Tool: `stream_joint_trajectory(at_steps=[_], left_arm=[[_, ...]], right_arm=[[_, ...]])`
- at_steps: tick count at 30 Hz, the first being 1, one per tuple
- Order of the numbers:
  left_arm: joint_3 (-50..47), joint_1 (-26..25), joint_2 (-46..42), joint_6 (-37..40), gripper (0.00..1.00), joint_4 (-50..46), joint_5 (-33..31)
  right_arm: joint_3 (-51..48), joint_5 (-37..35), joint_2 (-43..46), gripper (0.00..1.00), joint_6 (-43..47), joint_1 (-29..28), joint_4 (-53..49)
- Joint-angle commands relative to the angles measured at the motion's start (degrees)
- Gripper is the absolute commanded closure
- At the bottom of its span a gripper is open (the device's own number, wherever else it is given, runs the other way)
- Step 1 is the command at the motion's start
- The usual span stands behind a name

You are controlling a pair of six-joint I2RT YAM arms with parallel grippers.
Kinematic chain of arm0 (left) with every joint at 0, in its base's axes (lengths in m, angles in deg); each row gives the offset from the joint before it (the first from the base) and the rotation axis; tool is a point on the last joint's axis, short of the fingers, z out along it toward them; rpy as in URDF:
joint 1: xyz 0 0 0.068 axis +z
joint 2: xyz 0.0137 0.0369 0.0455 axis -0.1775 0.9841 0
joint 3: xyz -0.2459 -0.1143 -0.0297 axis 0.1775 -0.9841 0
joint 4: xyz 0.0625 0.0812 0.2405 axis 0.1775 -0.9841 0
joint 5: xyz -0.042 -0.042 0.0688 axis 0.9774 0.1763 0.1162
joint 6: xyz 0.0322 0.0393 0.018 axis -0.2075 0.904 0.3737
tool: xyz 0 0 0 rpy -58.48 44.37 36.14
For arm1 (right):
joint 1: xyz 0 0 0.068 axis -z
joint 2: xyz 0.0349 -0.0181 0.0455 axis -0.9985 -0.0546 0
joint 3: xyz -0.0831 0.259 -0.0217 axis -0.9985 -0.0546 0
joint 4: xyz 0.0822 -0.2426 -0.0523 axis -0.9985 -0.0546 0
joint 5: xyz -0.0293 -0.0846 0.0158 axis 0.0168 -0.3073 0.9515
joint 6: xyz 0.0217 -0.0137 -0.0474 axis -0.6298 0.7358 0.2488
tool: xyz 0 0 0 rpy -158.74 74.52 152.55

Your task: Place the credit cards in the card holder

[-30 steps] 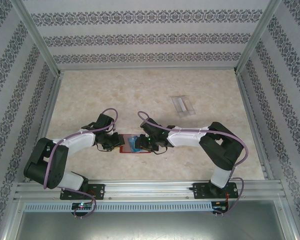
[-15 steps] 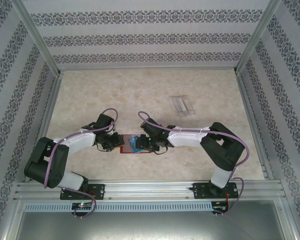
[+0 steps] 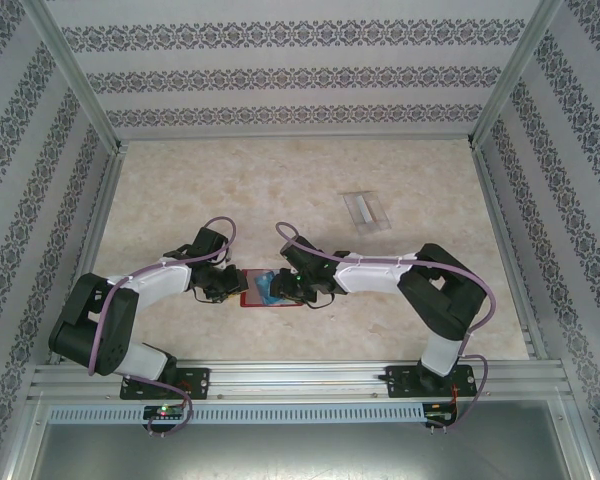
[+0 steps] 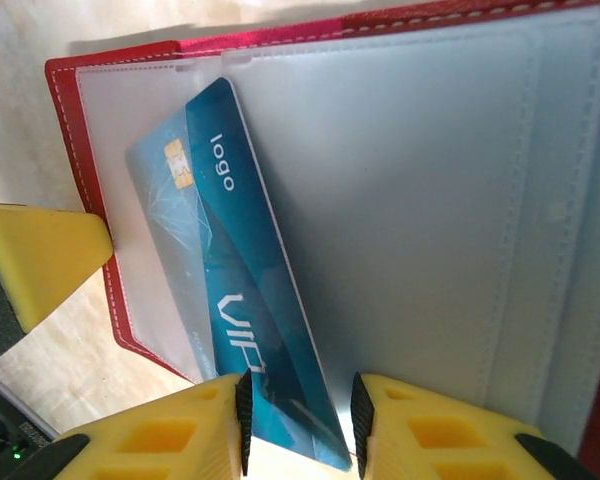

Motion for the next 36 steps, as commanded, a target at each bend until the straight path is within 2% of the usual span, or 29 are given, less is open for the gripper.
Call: stream_joint_trajectory(at_steps=[1, 7, 17, 23, 30, 36], left_arm=[[-1.21, -0.55, 2.50, -0.07, 0.74, 2.73, 0.89], [-1.72, -0.50, 2.01, -0.15, 0.75, 2.84, 0.88], [-2.76, -0.53, 1.01, -0.69, 0.77, 3.03, 0.25], [-2.92, -0.54, 2.02, -0.66, 0.78, 3.83, 1.00], [-3.13, -0.57, 2.87, -1.17, 0.78, 5.52, 2.39], [-3.81, -0.59, 1.81, -1.19, 0.79, 5.28, 1.88]], right_arm=[[-0.23, 1.97, -1.13, 0.69, -1.18, -0.44, 2.79], [-0.35, 1.50, -0.74, 0.81, -1.13, -0.30, 3.74], [-4.49, -3.97, 3.96, 0.97, -3.25, -0.59, 4.04], [-8.75, -7.86, 6.78, 0.99, -6.77, -1.19, 7.96], [-8.30, -5.17, 3.99, 1.00, -9.37, -2.30, 12.81], [-8.77, -5.78, 4.09, 1.00, -10.21, -2.89, 15.34]])
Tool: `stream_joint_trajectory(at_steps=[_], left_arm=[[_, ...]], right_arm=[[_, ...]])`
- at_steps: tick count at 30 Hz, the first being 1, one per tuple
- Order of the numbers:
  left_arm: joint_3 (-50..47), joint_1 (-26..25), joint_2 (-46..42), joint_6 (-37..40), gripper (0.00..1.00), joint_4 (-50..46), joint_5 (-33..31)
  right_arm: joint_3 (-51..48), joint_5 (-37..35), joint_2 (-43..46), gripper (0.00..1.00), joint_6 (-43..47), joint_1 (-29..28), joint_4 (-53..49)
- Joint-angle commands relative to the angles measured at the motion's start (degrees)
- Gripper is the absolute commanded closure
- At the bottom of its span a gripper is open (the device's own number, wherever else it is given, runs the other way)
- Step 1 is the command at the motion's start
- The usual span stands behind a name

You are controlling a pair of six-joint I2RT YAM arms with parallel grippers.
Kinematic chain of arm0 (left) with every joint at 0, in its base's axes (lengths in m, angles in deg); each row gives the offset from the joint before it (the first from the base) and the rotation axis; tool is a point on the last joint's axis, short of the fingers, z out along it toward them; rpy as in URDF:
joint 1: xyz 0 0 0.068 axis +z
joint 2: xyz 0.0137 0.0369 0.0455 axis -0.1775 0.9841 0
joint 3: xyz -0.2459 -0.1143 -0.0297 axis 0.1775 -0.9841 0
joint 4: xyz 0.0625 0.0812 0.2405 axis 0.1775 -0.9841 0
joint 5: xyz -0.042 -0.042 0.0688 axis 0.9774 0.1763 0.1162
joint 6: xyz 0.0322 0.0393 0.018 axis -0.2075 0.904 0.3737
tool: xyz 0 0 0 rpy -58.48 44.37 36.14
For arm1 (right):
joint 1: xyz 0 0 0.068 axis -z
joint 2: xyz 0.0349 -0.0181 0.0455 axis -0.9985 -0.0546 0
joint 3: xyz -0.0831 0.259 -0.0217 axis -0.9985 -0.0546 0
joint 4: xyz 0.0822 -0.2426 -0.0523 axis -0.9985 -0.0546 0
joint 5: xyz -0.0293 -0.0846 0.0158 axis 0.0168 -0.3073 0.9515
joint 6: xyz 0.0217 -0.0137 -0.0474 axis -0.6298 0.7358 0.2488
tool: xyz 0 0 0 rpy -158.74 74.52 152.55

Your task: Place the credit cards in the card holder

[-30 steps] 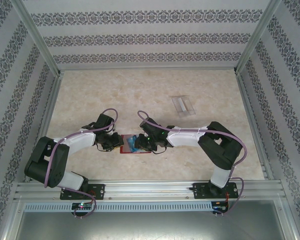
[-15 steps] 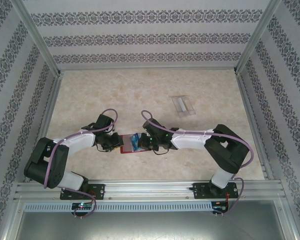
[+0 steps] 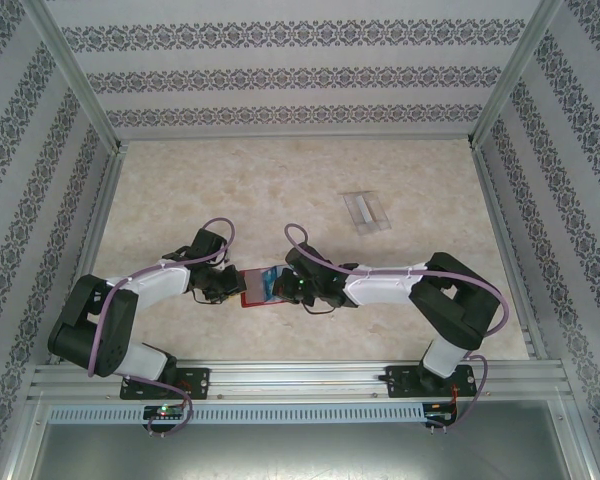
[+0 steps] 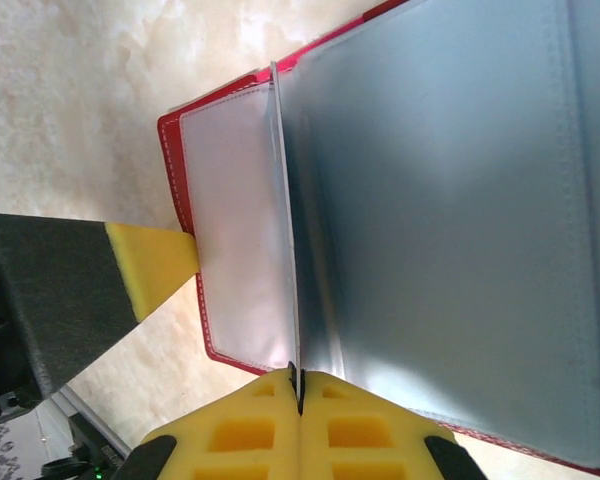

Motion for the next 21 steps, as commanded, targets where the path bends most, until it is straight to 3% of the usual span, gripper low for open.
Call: stream_joint_trajectory(at_steps=[1, 9, 21], left_arm=[[-2.66, -0.92, 2.30, -0.95, 0.79, 3.91, 1.77], [-2.72, -0.88, 2.22, -1.20, 0.80, 4.04, 1.89], [-2.42, -0.89, 1.57, -1.20, 0.80, 3.08, 1.11]], right_arm=[[-1.30, -0.59, -1.14, 1.00, -1.96, -0.49, 2.62], [-2.64, 0.96, -3.22, 0.98, -4.02, -0.66, 7.07], [0.31, -1.25, -1.13, 0.70, 0.90, -0.11, -6.60]])
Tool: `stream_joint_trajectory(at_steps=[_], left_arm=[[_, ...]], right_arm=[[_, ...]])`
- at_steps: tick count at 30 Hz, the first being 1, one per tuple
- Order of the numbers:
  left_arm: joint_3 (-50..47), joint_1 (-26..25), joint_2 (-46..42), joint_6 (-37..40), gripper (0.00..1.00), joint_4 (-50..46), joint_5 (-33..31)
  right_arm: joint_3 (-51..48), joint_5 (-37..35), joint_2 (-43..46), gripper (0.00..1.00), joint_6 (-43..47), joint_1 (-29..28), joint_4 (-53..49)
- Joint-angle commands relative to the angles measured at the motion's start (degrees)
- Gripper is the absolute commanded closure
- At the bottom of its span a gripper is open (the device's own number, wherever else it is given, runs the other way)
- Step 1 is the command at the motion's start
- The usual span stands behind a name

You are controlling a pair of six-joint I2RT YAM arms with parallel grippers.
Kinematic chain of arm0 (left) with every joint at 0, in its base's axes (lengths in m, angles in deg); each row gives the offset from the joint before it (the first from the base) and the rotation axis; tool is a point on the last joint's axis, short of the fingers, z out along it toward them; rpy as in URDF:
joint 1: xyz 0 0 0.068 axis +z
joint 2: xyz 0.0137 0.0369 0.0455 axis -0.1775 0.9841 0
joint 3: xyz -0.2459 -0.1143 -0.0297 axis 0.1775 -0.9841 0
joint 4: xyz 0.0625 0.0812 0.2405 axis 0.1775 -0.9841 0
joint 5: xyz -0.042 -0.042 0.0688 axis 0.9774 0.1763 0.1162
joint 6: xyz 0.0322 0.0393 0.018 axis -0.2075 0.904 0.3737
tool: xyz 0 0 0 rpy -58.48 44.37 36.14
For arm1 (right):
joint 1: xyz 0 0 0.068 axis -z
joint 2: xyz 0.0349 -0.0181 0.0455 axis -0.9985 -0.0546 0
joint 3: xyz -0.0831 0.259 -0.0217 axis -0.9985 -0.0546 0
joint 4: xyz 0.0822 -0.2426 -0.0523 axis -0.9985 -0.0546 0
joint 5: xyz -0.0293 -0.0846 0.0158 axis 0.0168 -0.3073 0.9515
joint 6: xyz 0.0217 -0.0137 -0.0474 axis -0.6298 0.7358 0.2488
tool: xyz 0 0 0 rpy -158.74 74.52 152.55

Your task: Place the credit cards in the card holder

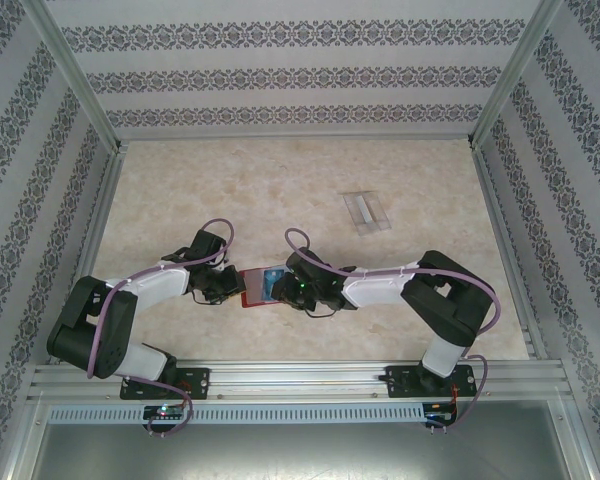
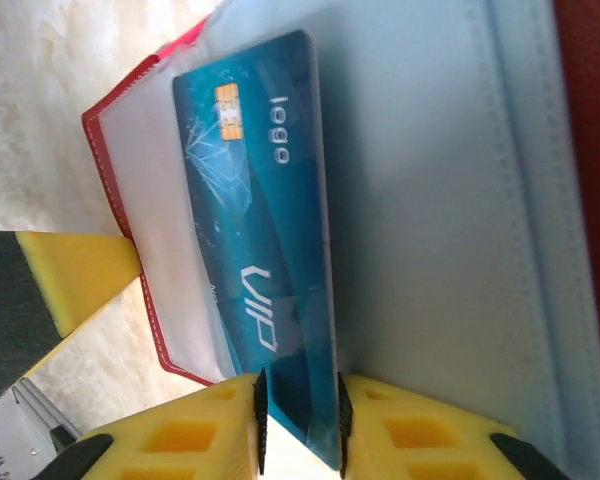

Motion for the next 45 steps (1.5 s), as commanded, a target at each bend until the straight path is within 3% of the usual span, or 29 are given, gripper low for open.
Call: stream_joint_trajectory(at_steps=[1, 17, 30, 42, 45], left_arm=[[-1.76, -1.05, 2.07, -0.50, 0.80, 2.09, 1.05], [-0.97, -0.98, 2.37, 0.18, 0.79, 1.34, 0.83], [-1.00, -0.98, 2.58, 0.56, 0.79, 1.38, 0.78], [-0.87, -1.04, 2.88, 0.89, 0.79, 1.75, 1.06], [-0.84, -0.96, 3.00, 0.96, 0.79, 1.76, 1.22]], right_arm=[[1.94, -1.88, 1.32, 0.69, 3.45, -0.12, -8.74], [12.29, -8.65, 0.45, 0.64, 15.44, -0.09, -25.30], [16.86, -9.41, -5.48, 0.60, 18.81, 0.23, -26.36], [19.55, -7.55, -7.76, 0.72, 21.21, 0.23, -26.51], [20.27, -7.20, -8.53, 0.80, 21.88, 0.23, -26.59]])
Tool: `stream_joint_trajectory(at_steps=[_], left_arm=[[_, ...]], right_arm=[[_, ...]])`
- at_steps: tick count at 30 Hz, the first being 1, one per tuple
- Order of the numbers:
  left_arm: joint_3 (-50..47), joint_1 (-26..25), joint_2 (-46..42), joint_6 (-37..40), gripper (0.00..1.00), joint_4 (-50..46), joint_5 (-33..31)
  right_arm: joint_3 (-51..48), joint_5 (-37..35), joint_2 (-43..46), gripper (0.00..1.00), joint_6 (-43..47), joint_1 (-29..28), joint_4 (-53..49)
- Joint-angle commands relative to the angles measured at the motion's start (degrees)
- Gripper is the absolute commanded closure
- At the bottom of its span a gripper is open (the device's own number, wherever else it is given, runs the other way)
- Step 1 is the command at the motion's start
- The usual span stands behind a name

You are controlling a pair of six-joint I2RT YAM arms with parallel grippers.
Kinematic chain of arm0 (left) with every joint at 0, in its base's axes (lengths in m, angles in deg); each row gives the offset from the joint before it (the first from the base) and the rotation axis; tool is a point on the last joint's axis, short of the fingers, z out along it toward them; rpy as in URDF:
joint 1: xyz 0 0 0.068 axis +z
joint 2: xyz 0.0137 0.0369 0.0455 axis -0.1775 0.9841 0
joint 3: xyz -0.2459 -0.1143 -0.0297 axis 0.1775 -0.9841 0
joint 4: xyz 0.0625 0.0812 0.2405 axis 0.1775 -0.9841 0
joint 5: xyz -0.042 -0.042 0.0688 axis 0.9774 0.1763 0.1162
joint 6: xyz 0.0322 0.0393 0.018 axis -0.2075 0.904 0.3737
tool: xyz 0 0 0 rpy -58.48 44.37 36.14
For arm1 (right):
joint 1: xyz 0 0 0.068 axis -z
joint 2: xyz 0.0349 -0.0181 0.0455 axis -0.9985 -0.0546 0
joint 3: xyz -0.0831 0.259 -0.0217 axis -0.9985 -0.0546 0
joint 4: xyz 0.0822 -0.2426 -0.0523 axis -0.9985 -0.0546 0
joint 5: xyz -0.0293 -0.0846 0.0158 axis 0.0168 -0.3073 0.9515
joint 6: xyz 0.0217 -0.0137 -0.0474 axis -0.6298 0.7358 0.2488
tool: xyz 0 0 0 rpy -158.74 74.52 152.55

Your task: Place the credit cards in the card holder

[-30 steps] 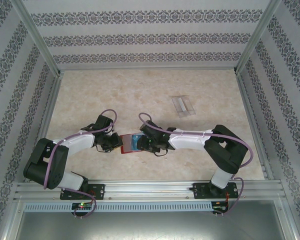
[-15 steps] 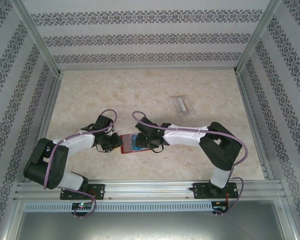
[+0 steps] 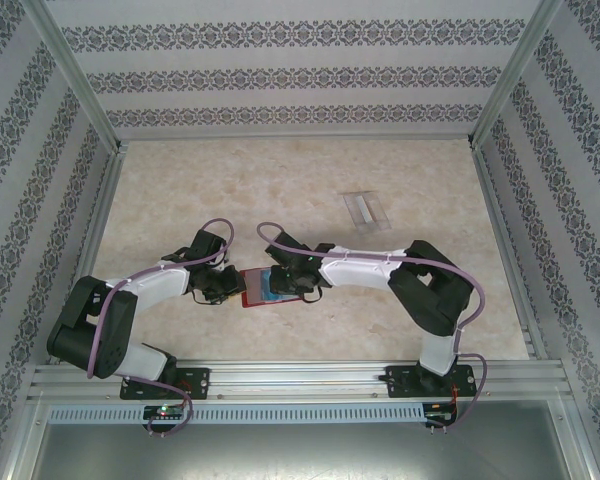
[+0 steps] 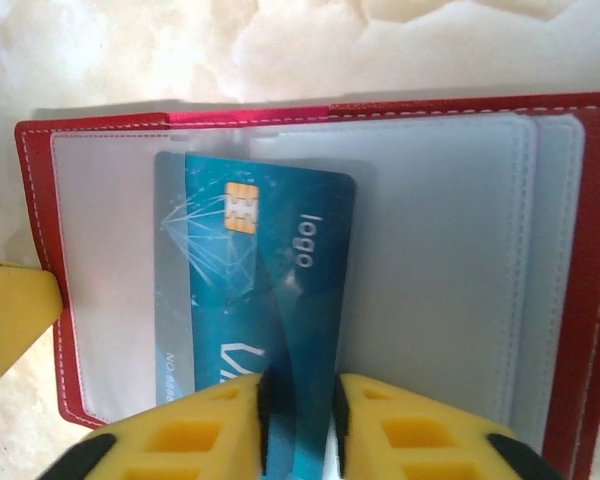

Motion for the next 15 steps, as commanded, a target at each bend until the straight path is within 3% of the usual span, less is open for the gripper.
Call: stream_joint_trajectory(at_steps=[1, 15], left_arm=[[-0.78, -0.96, 3.00, 0.95, 0.79, 1.82, 1.20], [-0.63, -0.94, 2.78, 1.08, 0.79, 1.95, 1.46]], right_arm=[[1.90, 0.46, -1.45, 0.81, 1.71, 0.15, -1.64], [6.54, 2.98, -3.48, 0.82, 5.86, -1.02, -3.66]])
